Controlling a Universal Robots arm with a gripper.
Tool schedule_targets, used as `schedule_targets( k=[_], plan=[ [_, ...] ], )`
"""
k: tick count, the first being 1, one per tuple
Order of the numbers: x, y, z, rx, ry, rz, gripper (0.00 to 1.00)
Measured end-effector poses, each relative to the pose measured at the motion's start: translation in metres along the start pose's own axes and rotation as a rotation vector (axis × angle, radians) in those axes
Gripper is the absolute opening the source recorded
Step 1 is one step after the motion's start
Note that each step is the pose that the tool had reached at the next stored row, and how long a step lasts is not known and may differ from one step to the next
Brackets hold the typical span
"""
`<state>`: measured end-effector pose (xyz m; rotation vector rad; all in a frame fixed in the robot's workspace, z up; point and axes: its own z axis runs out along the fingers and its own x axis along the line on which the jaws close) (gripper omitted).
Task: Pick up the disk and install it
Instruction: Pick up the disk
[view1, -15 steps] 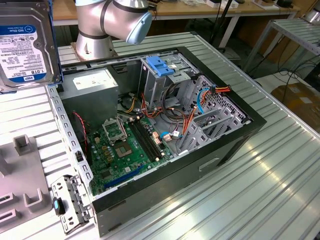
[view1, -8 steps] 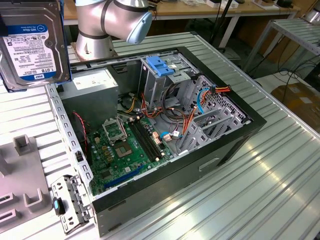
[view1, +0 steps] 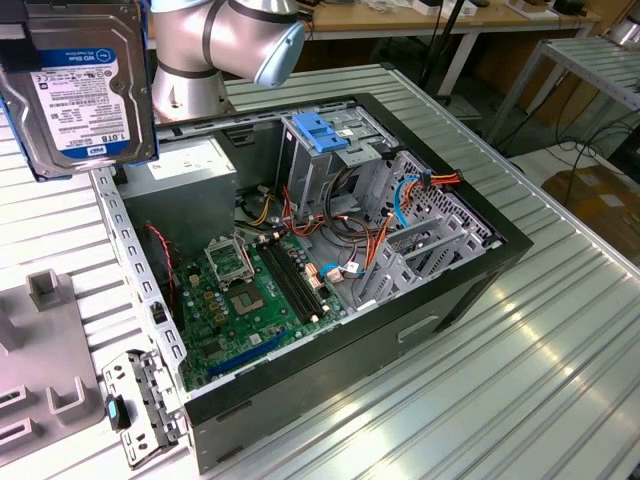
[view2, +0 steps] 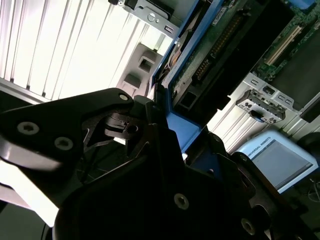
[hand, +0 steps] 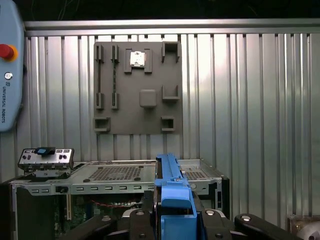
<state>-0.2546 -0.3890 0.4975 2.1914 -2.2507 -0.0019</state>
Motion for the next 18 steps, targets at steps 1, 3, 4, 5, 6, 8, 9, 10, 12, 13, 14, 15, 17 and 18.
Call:
schedule_targets(
  k=[1,3,4,5,6,8,9,10,12,13,14,15,17,18],
  plan=[
    [0.0000,-0.0028,0.0000,0.0000,0.0000,0.000,0.37],
    [-0.0002,-0.0089,0.0000,-0.0001,0.0000,0.000,0.37],
    [-0.0003,-0.0114,0.0001,0.0000,0.0000,0.000,0.37],
    [-0.0003,-0.0149,0.0001,0.0000,0.0000,0.000,0.37],
    [-0.0004,-0.0175,0.0001,0.0000,0.0001,0.000,0.37],
    [-0.0005,-0.0221,0.0002,0.0000,0.0005,0.000,0.37],
    [-0.0006,-0.0239,0.0002,0.0000,0.0008,0.000,0.37],
    [-0.0006,-0.0256,0.0003,0.0000,0.0010,0.000,0.37],
    [-0.0007,-0.0295,0.0004,0.0000,0.0016,0.000,0.37],
    [-0.0008,-0.0314,0.0004,0.0000,0.0019,0.000,0.37],
    [-0.0008,-0.0333,0.0005,0.0000,0.0022,0.000,0.37],
    [-0.0009,-0.0363,0.0006,0.0000,0.0025,0.000,0.37],
    [-0.0010,-0.0413,0.0007,0.0000,0.0030,0.000,0.37],
    [-0.0011,-0.0447,0.0008,0.0001,0.0034,0.000,0.37]
  ],
)
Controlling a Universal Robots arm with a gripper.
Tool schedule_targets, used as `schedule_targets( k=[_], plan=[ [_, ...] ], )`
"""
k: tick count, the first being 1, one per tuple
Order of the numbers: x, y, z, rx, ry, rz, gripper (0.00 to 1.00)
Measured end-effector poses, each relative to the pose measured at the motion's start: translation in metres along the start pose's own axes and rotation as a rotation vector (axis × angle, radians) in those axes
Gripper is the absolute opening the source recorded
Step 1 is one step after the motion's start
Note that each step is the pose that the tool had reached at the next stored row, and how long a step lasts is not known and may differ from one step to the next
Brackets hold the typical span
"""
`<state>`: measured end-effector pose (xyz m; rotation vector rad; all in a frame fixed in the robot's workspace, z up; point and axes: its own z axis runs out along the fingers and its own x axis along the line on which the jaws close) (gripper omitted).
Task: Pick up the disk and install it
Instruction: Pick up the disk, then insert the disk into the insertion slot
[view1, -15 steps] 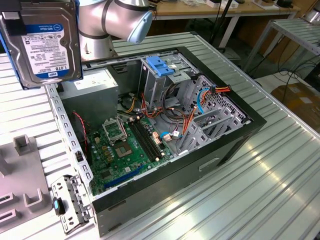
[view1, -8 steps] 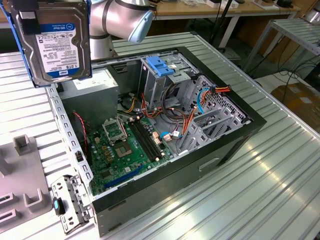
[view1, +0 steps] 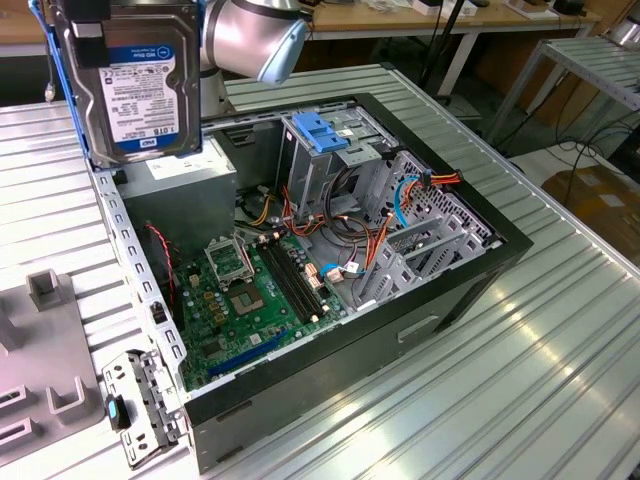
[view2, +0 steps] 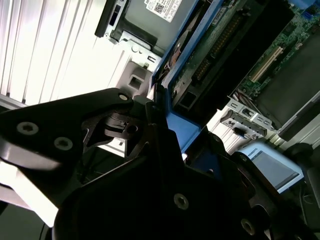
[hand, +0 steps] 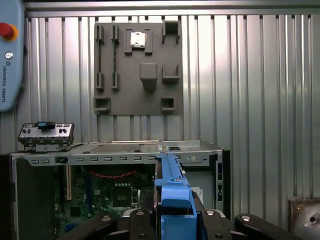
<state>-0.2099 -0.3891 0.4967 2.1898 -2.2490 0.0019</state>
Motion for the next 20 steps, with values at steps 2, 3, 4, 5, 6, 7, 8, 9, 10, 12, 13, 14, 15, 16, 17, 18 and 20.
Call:
schedule_targets(
  k=[2,3,4,5,6,7,8,9,10,12,13,14,15,16,17,18,20],
  plan=[
    [-0.0001,-0.0040,0.0001,0.0000,0.0007,0.000,0.37],
    [-0.0002,-0.0061,0.0001,0.0000,0.0011,0.000,0.37],
    [-0.0003,-0.0090,0.0002,0.0000,0.0014,0.000,0.37],
    [-0.0004,-0.0134,0.0002,0.0000,0.0017,0.000,0.37],
    [-0.0004,-0.0157,0.0003,0.0000,0.0018,0.000,0.37],
    [-0.0005,-0.0205,0.0003,-0.0001,0.0020,0.000,0.37],
    [-0.0006,-0.0246,0.0005,0.0001,0.0021,0.000,0.37],
    [-0.0007,-0.0294,0.0006,0.0000,0.0026,0.000,0.37],
    [-0.0008,-0.0318,0.0007,0.0000,0.0029,0.000,0.37],
    [-0.0010,-0.0372,0.0008,0.0000,0.0033,0.000,0.37],
    [-0.0010,-0.0375,0.0008,0.0000,0.0033,0.000,0.37],
    [-0.0010,-0.0376,0.0008,0.0001,0.0033,0.000,0.37],
    [-0.0010,-0.0379,0.0008,0.0001,0.0034,0.000,0.37],
    [-0.0010,-0.0379,0.0008,0.0001,0.0033,0.000,0.37],
    [-0.0010,-0.0379,0.0008,0.0001,0.0033,0.000,0.37],
    [-0.0007,-0.0380,0.0008,0.0000,0.0033,0.000,0.37],
    [0.0006,-0.0380,0.0008,0.0001,0.0034,0.000,0.37]
  ],
)
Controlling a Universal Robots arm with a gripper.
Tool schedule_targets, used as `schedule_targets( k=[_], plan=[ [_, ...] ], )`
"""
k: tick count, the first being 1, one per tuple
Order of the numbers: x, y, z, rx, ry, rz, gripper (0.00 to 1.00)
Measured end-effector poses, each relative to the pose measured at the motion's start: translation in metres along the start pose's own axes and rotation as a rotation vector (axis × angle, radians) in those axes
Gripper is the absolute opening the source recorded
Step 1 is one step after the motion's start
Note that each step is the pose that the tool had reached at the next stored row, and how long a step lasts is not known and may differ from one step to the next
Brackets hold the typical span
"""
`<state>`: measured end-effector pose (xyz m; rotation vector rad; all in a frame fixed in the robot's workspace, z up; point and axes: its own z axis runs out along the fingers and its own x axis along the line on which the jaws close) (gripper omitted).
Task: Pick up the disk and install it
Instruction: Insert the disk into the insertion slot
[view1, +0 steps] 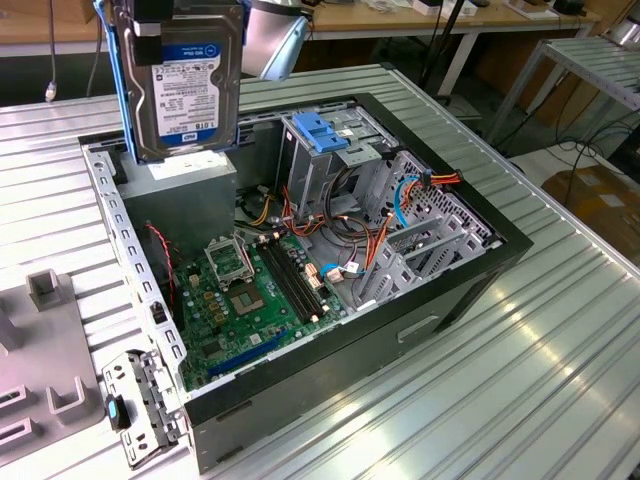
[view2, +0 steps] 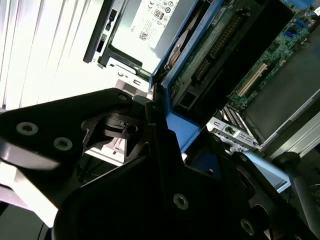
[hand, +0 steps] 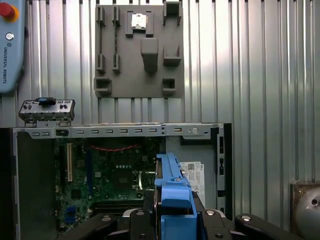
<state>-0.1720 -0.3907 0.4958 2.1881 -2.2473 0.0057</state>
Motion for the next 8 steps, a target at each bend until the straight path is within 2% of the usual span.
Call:
schedule_targets(
  k=[8],
  plan=[
    [0.0063,-0.0001,0.0000,0.0000,0.0000,0.000,0.37]
  ],
)
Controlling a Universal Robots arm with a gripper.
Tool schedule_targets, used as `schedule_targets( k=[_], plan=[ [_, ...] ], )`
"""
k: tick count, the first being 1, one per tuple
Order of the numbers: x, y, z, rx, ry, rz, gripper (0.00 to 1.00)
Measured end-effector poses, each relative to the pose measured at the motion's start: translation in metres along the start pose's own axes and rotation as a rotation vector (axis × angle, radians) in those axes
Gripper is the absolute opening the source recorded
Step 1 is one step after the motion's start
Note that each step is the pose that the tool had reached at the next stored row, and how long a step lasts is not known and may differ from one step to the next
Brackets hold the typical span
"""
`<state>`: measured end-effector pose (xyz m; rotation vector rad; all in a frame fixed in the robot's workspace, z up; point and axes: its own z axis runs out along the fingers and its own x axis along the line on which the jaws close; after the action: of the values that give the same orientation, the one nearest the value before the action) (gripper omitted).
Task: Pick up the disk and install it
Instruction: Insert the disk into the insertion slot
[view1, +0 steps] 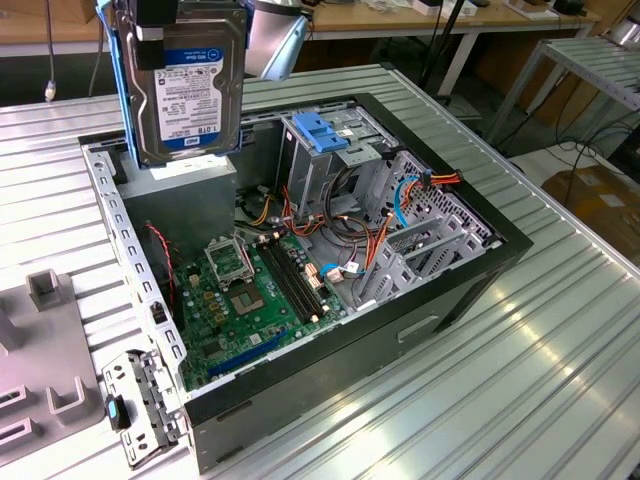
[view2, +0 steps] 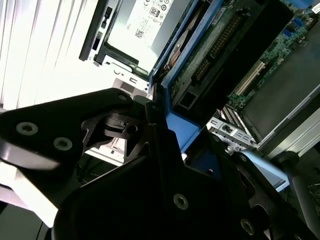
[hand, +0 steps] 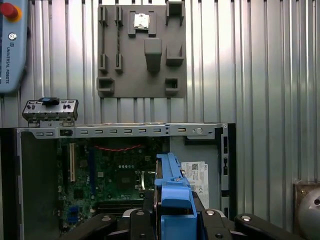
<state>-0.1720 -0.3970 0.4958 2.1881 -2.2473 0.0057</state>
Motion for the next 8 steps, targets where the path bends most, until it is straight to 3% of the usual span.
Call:
schedule_targets(
  k=[8],
  plan=[
    [0.0088,-0.0003,0.0001,0.0000,0.0000,0.000,0.37]
  ],
)
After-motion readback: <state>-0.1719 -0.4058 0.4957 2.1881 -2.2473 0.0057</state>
